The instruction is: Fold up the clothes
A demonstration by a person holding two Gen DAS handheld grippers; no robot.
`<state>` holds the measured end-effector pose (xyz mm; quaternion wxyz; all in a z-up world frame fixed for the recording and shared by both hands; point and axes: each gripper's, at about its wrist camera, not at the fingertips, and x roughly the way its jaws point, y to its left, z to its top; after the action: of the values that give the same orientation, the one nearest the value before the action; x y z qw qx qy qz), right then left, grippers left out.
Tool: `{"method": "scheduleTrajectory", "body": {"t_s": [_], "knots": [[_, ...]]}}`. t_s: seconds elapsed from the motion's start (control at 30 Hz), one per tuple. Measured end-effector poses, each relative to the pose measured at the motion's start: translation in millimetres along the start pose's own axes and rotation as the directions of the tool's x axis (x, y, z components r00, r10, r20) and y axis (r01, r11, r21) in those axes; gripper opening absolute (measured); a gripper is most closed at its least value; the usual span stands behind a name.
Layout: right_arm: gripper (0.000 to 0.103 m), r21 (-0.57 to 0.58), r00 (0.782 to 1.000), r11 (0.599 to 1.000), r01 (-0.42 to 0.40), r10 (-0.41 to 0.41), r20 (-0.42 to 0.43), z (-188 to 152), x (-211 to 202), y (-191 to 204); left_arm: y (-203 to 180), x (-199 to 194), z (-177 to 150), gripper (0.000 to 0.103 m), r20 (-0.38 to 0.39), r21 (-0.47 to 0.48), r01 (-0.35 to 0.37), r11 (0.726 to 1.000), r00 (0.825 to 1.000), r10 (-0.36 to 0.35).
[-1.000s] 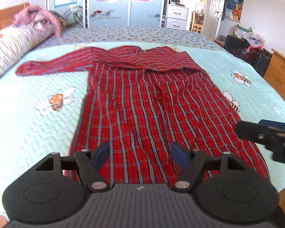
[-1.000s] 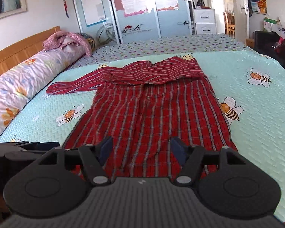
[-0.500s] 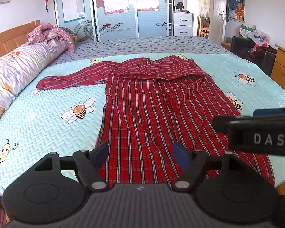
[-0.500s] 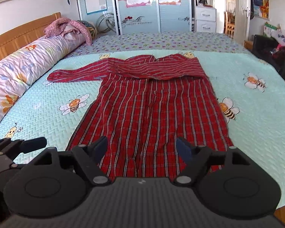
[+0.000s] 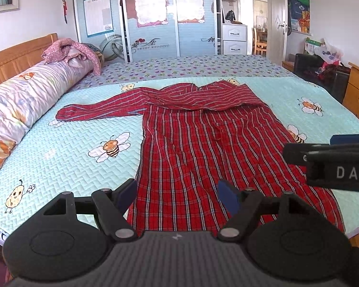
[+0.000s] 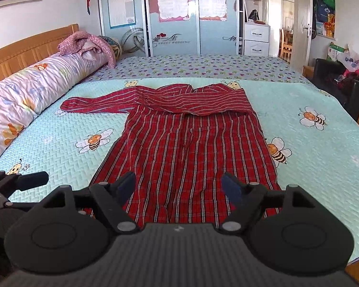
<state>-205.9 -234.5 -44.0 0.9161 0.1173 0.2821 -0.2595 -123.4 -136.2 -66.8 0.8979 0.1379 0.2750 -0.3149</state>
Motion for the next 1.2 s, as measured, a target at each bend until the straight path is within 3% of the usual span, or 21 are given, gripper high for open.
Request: {"method": "scheduleTrajectory", "body": {"t_s": [0.27,0.57,1.2], "knots": [[0.080,-0.007,1.000,1.000,0.009,-0.009,-0.016,-4.0,6.7,0.9,19.5,10.3,4.1,0.077,-0.013,-0.048,-0.013,0.999,1.000,0.012],[0.080,0.009,0.997,1.000,-0.015,0.015,-0.077,-21.5,30.6,-0.9,44.5,27.2,9.3,0.077,-0.032,-0.085,-0.084,0.993,0.996,0.081],[0.080,0.006,0.989,0.999,-0.037,0.038,-0.140,-38.9,49.4,2.5,65.7,47.1,9.3,0.077,-0.052,-0.140,-0.069,0.988,0.997,0.062]]}}
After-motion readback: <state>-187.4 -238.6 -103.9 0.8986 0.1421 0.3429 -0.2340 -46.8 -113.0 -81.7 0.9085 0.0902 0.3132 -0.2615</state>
